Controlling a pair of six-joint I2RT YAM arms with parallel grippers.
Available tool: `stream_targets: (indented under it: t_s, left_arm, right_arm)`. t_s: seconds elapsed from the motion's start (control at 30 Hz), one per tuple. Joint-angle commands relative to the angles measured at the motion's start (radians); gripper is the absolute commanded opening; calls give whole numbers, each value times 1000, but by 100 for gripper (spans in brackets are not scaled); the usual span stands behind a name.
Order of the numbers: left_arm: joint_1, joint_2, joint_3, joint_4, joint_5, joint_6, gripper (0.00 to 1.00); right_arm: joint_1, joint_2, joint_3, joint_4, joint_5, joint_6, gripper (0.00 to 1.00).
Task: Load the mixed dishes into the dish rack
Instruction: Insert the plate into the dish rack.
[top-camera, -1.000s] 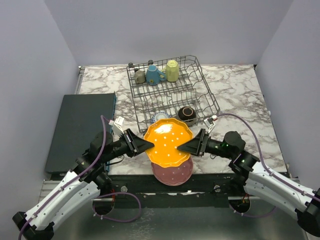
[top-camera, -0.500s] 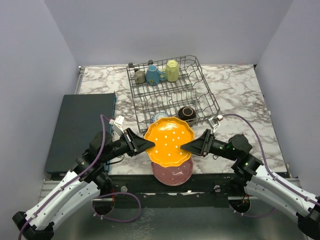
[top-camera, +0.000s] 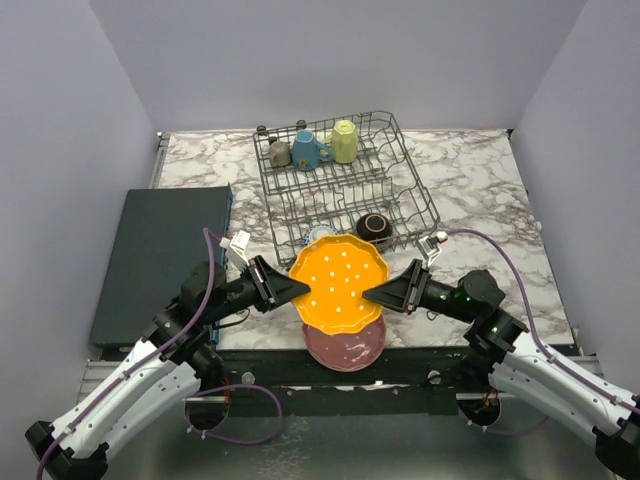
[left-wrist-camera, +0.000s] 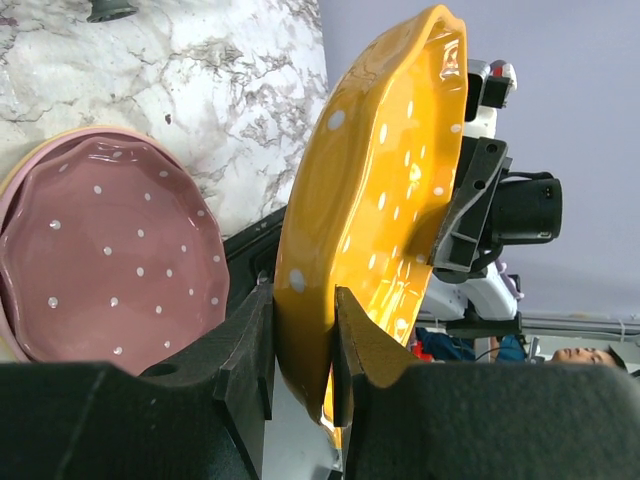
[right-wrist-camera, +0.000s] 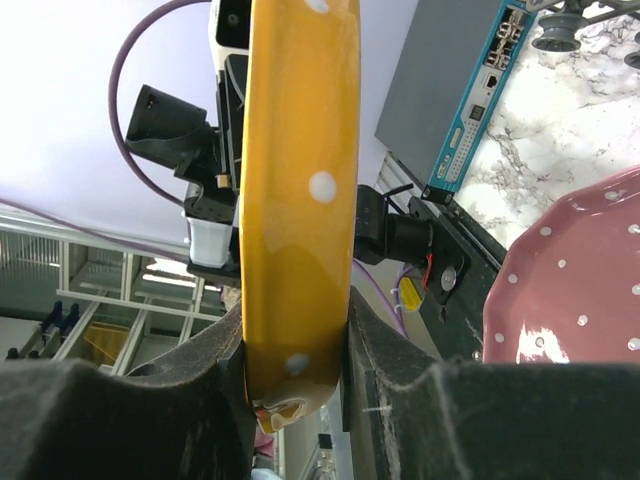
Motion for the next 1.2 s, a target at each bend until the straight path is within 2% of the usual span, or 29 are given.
stream_targets:
  t_s: [0.0,0.1,0.13,0.2,0.3,0.77,1.17]
  left_arm:
    - [-1,-4,23,130,40,-19,0]
    - [0,5,21,125,40,-15,0]
    - [-2,10,21,124,40,-13,0]
    - [-1,16,20,119,38,-10,1]
    - [-1,21,21,115,33,-1,9]
    - [-1,40,39,43,-16,68,52]
    - [-2,68,79,-22,-63,145,64]
  right_arm:
    - [6,10,17,-9,32,-36,14]
    - [7,24,32,-24,34,-48,1]
    - [6,25,36,-27,36,-52,0]
    - [6,26,43,-35,43,-58,0]
    - [6,25,65,-62,63,-77,0]
    - [7,33,198,-214,176,-181,0]
    - [6,78,271,-255,241,-219,0]
